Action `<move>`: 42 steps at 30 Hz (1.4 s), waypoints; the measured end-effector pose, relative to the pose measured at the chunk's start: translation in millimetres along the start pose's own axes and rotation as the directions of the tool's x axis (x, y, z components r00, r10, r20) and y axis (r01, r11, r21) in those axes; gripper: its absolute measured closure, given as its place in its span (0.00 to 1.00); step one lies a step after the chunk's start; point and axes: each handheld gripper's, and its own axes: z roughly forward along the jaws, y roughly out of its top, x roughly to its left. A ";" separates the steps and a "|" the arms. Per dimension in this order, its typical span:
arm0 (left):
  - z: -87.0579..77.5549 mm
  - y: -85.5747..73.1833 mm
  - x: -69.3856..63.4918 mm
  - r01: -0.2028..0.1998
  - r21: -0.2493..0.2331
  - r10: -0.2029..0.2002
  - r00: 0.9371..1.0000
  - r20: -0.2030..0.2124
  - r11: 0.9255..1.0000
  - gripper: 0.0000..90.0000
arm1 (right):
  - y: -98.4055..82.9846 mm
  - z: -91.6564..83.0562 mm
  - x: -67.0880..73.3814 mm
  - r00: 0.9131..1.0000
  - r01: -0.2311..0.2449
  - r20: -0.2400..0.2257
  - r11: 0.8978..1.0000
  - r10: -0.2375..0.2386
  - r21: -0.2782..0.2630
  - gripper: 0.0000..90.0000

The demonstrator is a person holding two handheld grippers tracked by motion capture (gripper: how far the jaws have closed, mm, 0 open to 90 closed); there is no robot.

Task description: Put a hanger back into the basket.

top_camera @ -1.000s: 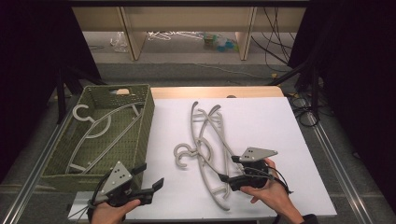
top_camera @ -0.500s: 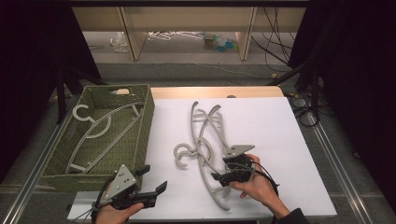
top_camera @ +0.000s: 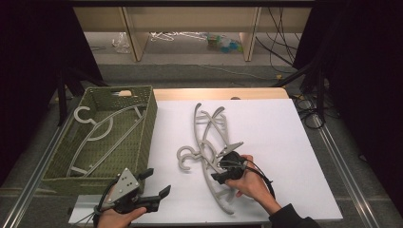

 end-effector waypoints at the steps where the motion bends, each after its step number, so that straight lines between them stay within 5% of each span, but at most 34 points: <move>1: -0.5 0.0 -0.6 0.003 0.008 -0.003 1.000 -0.008 1.000 0.22 | 1.2 0.7 1.1 1.000 -0.012 0.004 1.000 0.012 0.016 0.56; 12: 0.3 -0.7 0.3 0.001 0.016 -0.001 1.000 -0.010 1.000 0.22 | 6.5 9.6 0.9 1.000 -0.014 0.020 0.998 0.013 0.069 0.70; 23: 1.0 -1.2 1.1 0.008 0.011 -0.008 1.000 -0.004 1.000 0.22 | 14.6 14.0 4.7 0.999 -0.038 0.040 0.995 0.034 0.093 0.69; 31: 0.9 -1.3 1.2 0.005 0.012 -0.005 1.000 -0.001 1.000 0.22 | 16.8 14.4 3.0 0.998 -0.017 0.068 0.995 0.010 0.102 0.87; 35: -0.2 -1.0 0.1 0.025 0.009 -0.025 1.000 -0.015 1.000 0.22 | 15.8 12.5 -1.4 0.999 -0.012 0.049 0.995 0.007 0.100 0.90; 42: -1.1 -0.6 1.9 0.003 0.007 -0.003 1.000 -0.014 1.000 0.22 | 14.4 -10.8 -11.7 0.999 0.038 0.000 0.995 -0.038 0.095 0.91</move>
